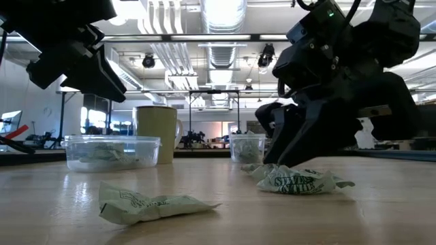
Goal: Pick and place items into bin
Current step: Put the stevia packet into the top transparent bin
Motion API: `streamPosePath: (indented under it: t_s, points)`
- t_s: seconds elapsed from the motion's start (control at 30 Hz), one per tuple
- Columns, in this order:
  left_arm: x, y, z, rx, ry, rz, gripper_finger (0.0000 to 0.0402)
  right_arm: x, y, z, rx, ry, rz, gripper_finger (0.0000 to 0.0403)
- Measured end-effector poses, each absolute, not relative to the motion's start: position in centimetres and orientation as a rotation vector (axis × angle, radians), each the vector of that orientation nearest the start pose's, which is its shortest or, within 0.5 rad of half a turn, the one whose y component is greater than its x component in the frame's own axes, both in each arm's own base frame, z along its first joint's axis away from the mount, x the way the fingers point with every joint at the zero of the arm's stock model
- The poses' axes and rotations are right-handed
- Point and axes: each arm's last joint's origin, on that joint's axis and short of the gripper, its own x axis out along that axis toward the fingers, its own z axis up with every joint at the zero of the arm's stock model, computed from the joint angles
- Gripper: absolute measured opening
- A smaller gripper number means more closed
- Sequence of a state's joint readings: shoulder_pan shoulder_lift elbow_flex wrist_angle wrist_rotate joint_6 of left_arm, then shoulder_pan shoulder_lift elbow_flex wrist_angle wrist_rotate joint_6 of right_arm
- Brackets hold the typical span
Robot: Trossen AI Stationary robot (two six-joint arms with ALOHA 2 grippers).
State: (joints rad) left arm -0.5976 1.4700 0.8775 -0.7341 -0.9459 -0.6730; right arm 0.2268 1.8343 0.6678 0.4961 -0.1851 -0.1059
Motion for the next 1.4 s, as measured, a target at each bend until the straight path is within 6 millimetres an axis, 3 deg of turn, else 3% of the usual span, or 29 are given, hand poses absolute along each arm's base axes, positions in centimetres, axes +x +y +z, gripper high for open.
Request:
streamPosePath:
  t_s: [0.33, 0.63, 0.87, 1.0, 1.13, 1.23, 1.4]
  points:
    - [22.0, -12.2, 19.7, 0.31, 0.776, 0.572, 0.0153, 30.7, 7.6, 9.8, -0.18, 0.671, 0.454, 0.0015]
    - [22.0, -12.2, 19.7, 0.311, 0.776, 0.573, 0.0153, 30.8, 7.7, 10.2, -0.216, 0.648, 0.459, 0.0008]
    - [22.1, -12.2, 19.7, 0.31, 0.774, 0.573, 0.0153, 30.9, 7.7, 12.7, -0.265, 0.571, 0.456, 0.0008]
    - [22.1, -12.2, 19.7, 0.31, 0.773, 0.573, 0.0153, 30.3, 7.2, 14.9, -0.353, 0.554, 0.336, 0.0008]
    - [22.1, -12.2, 19.7, 0.307, 0.769, 0.571, 0.0153, 29.7, 5.9, 17.1, -0.474, 0.547, 0.094, 0.0008]
    - [22.1, -12.2, 19.7, 0.303, 0.767, 0.571, 0.0153, 29.5, 4.5, 18.1, -0.514, 0.543, -0.059, 0.0008]
    - [22.2, -12.2, 19.7, 0.3, 0.764, 0.57, 0.0153, 29.8, 1.1, 18.5, -0.48, 0.544, -0.156, 0.0008]
